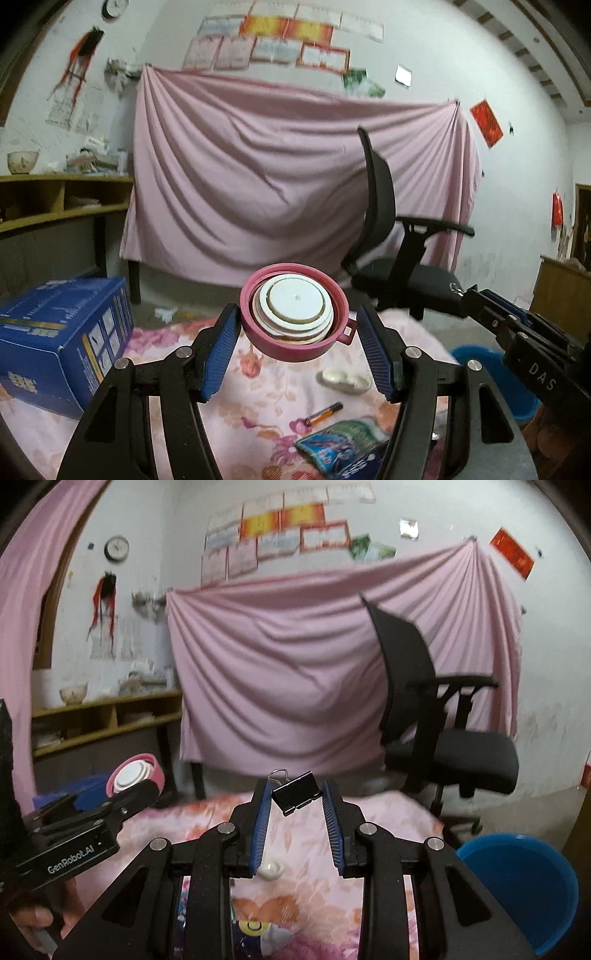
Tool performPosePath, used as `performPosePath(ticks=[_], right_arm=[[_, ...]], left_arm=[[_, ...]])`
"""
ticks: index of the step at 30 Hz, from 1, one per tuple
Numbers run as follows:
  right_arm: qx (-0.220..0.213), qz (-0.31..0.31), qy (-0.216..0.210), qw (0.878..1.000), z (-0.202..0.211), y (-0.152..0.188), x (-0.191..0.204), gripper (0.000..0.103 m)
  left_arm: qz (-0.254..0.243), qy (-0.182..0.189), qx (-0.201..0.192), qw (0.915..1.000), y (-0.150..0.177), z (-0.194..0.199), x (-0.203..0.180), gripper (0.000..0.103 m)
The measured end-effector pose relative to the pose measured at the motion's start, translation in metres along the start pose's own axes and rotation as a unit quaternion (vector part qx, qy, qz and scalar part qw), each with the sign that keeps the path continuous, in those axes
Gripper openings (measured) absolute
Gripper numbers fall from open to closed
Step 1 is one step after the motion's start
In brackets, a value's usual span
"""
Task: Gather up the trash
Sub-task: 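Carry the tape roll and binder clip to the blue basin and release both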
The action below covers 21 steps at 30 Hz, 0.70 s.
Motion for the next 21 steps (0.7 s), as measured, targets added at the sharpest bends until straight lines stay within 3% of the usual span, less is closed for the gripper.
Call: performPosePath(ticks=[11, 16, 21], right_arm=[[-0.097, -0.008, 0.044, 0.994, 0.045, -0.019, -0.025, 0.027], [-0.139, -0.015, 0.081, 0.987, 0.075, -0.027, -0.051, 0.027], [-0.165, -0.01, 0.121, 0.979, 0.101, -0.03, -0.079, 0.027]], left_arm=[[-0.002, 0.009, -0.099, 0.995, -0.024, 0.044, -0.033, 0.059], [-0.025, 0.03, -0.123, 0.9916, -0.04, 0.054, -0.069, 0.059], [-0.043, 0.068, -0.122, 0.9893, -0.051, 0.047, -0.119, 0.059]])
Point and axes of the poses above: each gripper's, at about its wrist camera, not at the fingertips, and z roughly against the way its jaws point, x to its left, y to its underside, the point moved 7 cm from there along -z, roughly the way its jaws point, and after that the axes turned 12 degrees about x, right-handed, at the moved point
